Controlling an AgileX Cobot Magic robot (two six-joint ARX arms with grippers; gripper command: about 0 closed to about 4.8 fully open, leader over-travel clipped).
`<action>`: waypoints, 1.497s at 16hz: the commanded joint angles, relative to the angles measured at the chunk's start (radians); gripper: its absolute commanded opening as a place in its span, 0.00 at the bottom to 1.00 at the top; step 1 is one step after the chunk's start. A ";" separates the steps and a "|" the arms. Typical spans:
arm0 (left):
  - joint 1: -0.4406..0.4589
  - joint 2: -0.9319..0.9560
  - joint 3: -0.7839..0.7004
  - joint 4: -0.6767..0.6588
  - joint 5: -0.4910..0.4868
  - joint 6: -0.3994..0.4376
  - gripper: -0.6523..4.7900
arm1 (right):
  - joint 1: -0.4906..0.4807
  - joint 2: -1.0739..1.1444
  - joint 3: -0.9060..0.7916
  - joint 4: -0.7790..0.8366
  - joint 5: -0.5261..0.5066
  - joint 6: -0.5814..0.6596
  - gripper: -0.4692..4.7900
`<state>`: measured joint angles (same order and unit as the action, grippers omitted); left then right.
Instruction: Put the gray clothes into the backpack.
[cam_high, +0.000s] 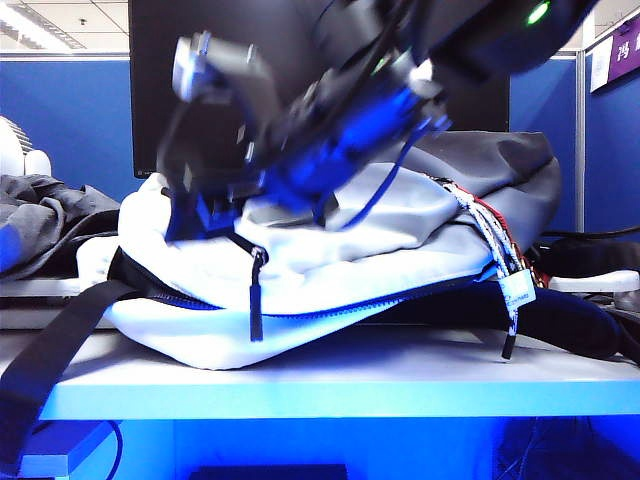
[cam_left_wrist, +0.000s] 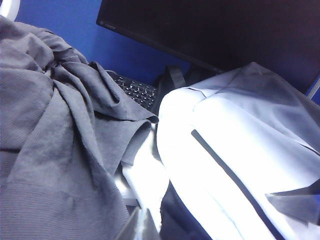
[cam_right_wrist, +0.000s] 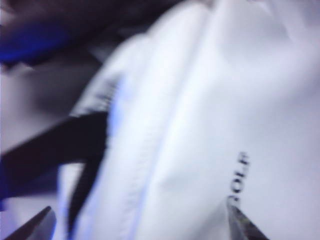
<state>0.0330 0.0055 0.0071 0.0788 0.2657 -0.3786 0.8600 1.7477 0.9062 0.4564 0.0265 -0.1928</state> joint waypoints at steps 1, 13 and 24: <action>0.000 -0.002 0.001 0.033 0.000 0.004 0.11 | -0.003 0.018 0.023 0.047 0.114 0.013 0.26; 0.001 0.054 0.000 0.141 -0.485 0.136 0.53 | -0.245 -0.122 0.145 0.401 -0.362 0.904 0.09; 0.001 1.294 0.462 0.749 -0.645 0.110 1.00 | -0.264 -0.142 0.145 0.408 -0.648 0.961 0.09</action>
<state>0.0330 1.2495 0.4160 0.8066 -0.3214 -0.2661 0.5907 1.6344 1.0378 0.7868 -0.5812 0.7631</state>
